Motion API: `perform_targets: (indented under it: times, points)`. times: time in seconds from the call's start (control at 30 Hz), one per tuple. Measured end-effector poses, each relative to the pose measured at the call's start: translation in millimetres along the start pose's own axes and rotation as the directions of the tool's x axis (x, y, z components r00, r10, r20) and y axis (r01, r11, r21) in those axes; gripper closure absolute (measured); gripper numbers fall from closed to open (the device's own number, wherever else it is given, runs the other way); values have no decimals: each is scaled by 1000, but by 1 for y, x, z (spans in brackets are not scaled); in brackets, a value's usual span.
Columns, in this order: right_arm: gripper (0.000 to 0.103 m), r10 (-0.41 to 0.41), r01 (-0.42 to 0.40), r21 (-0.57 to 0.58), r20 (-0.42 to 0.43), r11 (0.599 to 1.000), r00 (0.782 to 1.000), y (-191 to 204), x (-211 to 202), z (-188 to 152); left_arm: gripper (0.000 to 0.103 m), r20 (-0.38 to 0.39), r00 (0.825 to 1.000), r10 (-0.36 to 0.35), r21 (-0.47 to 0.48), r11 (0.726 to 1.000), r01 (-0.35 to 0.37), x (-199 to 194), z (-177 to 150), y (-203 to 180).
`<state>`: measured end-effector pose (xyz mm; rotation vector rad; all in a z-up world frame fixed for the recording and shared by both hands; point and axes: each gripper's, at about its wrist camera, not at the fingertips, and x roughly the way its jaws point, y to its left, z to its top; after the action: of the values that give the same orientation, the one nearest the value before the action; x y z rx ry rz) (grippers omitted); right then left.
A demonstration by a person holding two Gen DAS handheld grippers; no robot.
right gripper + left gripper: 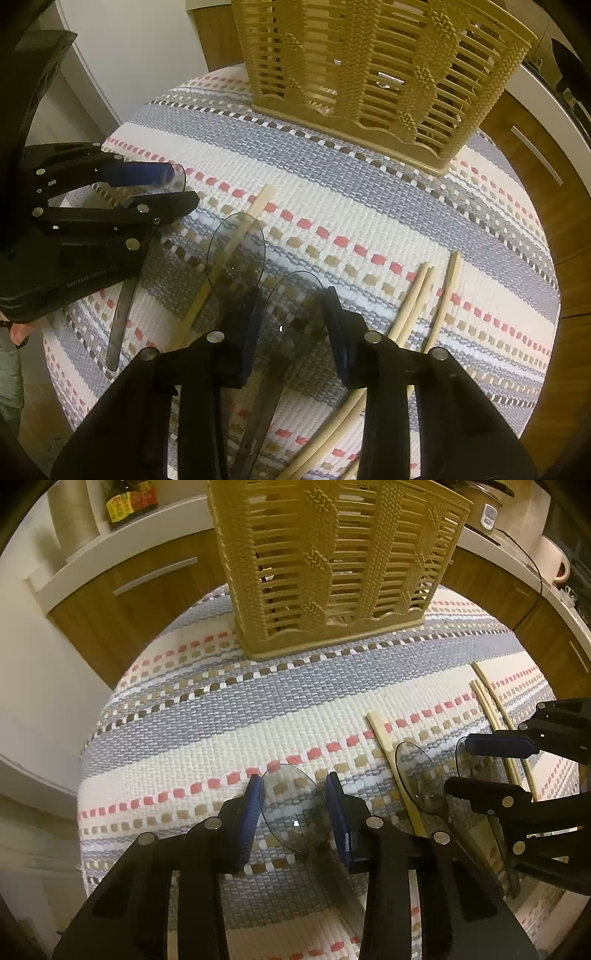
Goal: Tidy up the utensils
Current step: 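Close the left tool on a clear spoon while the right tool grasps another clear spoon, then lift both clear spoons and carry them over the tan basket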
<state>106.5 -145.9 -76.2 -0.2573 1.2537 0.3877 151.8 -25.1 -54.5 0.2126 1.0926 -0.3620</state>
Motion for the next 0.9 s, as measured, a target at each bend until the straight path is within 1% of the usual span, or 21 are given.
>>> perform_targets:
  times: [0.07,0.13,0.23,0.37,0.4,0.47,0.57,0.67,0.77,0.9]
  points:
    - [72,-7,7,-1,8,1000,1000,0,-1,-2,71,13,1000,-2,-4,1000,2,-2,-1,0]
    - [72,-3,3,10,22,1000,1000,-3,-5,-6,72,29,999,-29,-19,999,29,-5,-4,3]
    - [72,-10,8,20,73,1000,997,-11,-21,-14,73,94,994,-47,-24,998,50,-19,-8,9]
    - [72,-15,14,5,168,1000,986,-16,-49,-22,73,203,978,-58,-10,998,61,-49,-7,8]
    - [73,-12,11,7,194,1000,981,-18,-57,-24,73,234,970,-64,-7,998,68,-58,-6,8]
    - [73,-8,5,13,241,1000,970,-21,-70,-28,73,274,959,-71,-4,997,75,-72,-4,1]
    - [73,-29,17,44,311,999,950,-27,-92,-33,73,345,935,-82,6,996,86,-95,-4,-2]
    - [73,-29,10,52,383,999,923,-28,-117,-36,73,403,911,-88,14,996,89,-115,1,-7]
    - [73,-32,3,65,447,998,894,-32,-142,-30,73,464,881,-92,23,996,91,-139,9,-8]
    - [73,-46,-8,96,541,995,840,-44,-178,-16,73,547,833,-83,34,996,77,-172,26,-9]
